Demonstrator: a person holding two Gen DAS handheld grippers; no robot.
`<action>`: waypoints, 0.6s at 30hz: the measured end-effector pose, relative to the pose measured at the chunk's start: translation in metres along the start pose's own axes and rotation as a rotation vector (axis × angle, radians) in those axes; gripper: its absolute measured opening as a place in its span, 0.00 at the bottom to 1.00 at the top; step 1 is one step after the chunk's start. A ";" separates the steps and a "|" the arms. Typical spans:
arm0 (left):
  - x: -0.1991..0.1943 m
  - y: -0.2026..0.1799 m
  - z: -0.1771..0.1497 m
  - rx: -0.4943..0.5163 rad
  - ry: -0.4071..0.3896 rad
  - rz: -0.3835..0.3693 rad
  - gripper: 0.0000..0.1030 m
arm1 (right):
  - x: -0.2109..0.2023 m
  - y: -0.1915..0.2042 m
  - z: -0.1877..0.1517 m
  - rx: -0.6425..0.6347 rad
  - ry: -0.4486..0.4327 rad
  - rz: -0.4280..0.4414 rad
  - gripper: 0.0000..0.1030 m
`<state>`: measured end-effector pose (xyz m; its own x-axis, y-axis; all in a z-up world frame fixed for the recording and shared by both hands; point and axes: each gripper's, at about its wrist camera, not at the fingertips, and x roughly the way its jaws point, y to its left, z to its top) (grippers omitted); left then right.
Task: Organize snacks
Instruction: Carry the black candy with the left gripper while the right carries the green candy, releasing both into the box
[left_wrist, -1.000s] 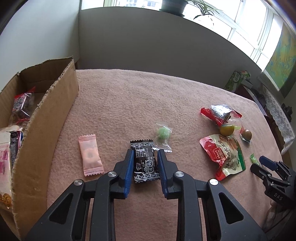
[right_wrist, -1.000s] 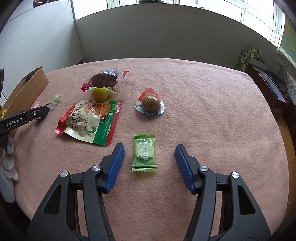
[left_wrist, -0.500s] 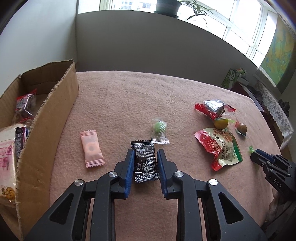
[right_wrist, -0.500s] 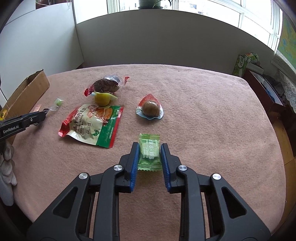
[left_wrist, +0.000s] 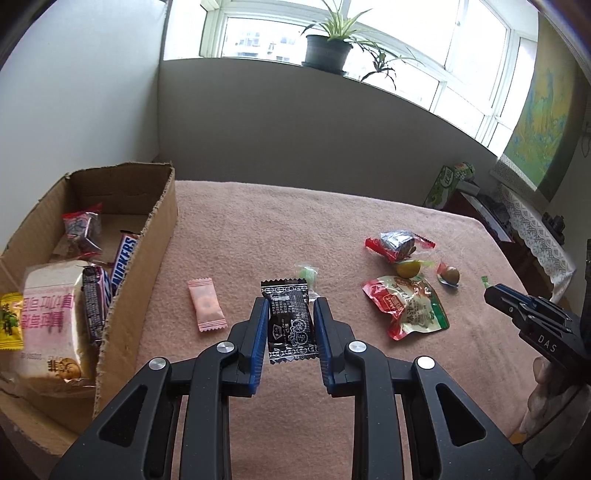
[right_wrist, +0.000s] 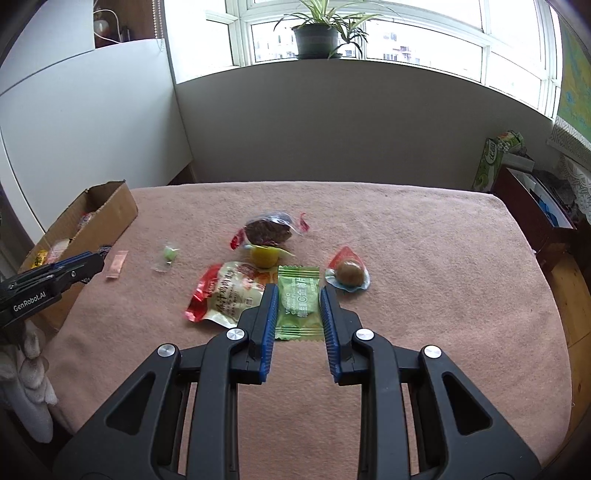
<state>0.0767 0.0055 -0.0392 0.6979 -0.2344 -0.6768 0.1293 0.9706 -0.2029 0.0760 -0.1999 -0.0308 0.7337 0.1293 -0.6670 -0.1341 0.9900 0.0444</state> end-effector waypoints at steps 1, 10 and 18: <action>-0.004 0.002 0.000 -0.003 -0.010 -0.002 0.22 | -0.001 0.007 0.002 -0.009 -0.006 0.010 0.23; -0.033 0.028 -0.001 -0.057 -0.085 0.011 0.22 | -0.002 0.077 0.021 -0.076 -0.044 0.097 0.23; -0.053 0.068 -0.003 -0.121 -0.128 0.048 0.22 | 0.010 0.124 0.034 -0.107 -0.041 0.157 0.23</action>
<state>0.0461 0.0840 -0.0191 0.7859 -0.1717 -0.5941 0.0132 0.9651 -0.2614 0.0890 -0.0737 -0.0069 0.7241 0.2861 -0.6275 -0.3177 0.9460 0.0646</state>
